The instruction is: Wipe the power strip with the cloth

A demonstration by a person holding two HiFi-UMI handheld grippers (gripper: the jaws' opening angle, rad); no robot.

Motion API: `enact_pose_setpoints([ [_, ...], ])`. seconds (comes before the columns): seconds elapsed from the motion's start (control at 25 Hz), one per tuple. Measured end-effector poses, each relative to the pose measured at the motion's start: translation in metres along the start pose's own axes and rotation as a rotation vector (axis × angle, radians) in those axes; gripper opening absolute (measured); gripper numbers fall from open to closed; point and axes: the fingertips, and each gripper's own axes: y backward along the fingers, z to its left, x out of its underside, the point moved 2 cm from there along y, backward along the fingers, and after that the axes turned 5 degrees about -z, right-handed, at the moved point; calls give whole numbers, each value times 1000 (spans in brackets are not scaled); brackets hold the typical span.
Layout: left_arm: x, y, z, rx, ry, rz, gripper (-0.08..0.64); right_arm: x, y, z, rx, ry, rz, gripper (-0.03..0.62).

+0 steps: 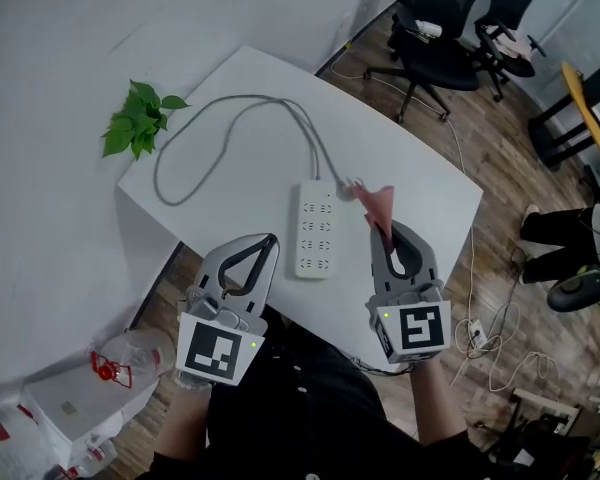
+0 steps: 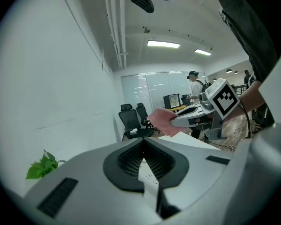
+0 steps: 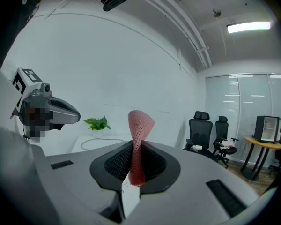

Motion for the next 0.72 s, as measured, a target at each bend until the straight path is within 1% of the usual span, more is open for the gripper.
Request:
enact_pose_setpoints([
  [0.12, 1, -3, 8, 16, 1, -8, 12, 0, -8, -7, 34, 12, 8, 57],
  [0.24, 3, -3, 17, 22, -2, -5, 12, 2, -20, -12, 47, 33, 25, 57],
  [0.44, 8, 3, 32, 3, -1, 3, 12, 3, -48, -17, 58, 45, 25, 57],
  [0.64, 13, 11, 48, -30, -7, 13, 12, 25, -83, -17, 26, 90, 68, 57],
  [0.72, 15, 16, 53, -44, -10, 19, 12, 32, -96, -16, 10, 114, 100, 57],
])
